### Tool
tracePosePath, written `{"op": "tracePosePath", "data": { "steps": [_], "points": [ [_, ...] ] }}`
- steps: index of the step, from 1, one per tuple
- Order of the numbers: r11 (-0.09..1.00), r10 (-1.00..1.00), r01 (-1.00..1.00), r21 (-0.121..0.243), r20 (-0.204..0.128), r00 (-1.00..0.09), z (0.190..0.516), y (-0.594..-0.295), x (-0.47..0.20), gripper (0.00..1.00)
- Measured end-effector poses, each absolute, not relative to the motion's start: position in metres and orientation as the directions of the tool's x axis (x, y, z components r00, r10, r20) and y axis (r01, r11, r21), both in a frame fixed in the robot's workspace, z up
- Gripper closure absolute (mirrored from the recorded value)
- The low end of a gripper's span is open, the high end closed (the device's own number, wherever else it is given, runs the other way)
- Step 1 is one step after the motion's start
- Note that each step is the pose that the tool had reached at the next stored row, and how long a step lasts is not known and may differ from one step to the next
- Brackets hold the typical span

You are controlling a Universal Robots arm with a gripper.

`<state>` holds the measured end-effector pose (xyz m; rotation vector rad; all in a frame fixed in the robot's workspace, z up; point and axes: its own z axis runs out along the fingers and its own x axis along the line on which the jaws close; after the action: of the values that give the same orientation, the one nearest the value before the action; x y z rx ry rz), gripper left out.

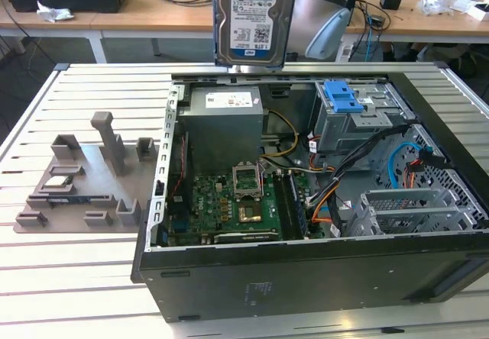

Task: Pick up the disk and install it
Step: 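Pick up the disk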

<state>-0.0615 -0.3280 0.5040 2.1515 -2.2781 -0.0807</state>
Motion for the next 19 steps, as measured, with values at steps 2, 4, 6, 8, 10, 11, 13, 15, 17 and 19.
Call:
{"op": "tracePosePath", "data": {
  "steps": [2, 4, 6, 8, 10, 11, 13, 15, 17, 19],
  "points": [
    [0.057, -0.998, -0.997, 0.043, -0.030, -0.058, 0.504, -0.328, -0.055, 0.63],
    [0.056, -0.998, -0.997, 0.043, -0.030, -0.058, 0.503, -0.328, -0.049, 0.63],
    [0.057, -0.998, -0.997, 0.043, -0.030, -0.058, 0.503, -0.328, -0.041, 0.63],
    [0.057, -0.998, -0.997, 0.044, -0.030, -0.058, 0.502, -0.328, -0.032, 0.63],
    [0.056, -0.998, -0.997, 0.044, -0.030, -0.058, 0.502, -0.328, -0.026, 0.63],
    [0.057, -0.998, -0.997, 0.044, -0.030, -0.058, 0.502, -0.328, -0.024, 0.63],
    [0.057, -0.998, -0.997, 0.044, -0.030, -0.058, 0.502, -0.329, -0.021, 0.63],
    [0.056, -0.998, -0.997, 0.044, -0.030, -0.058, 0.502, -0.332, -0.019, 0.63],
    [0.057, -0.998, -0.997, 0.044, -0.030, -0.058, 0.501, -0.337, -0.017, 0.63],
    [0.057, -0.998, -0.997, 0.044, -0.030, -0.058, 0.501, -0.342, -0.015, 0.63]
  ]
}}
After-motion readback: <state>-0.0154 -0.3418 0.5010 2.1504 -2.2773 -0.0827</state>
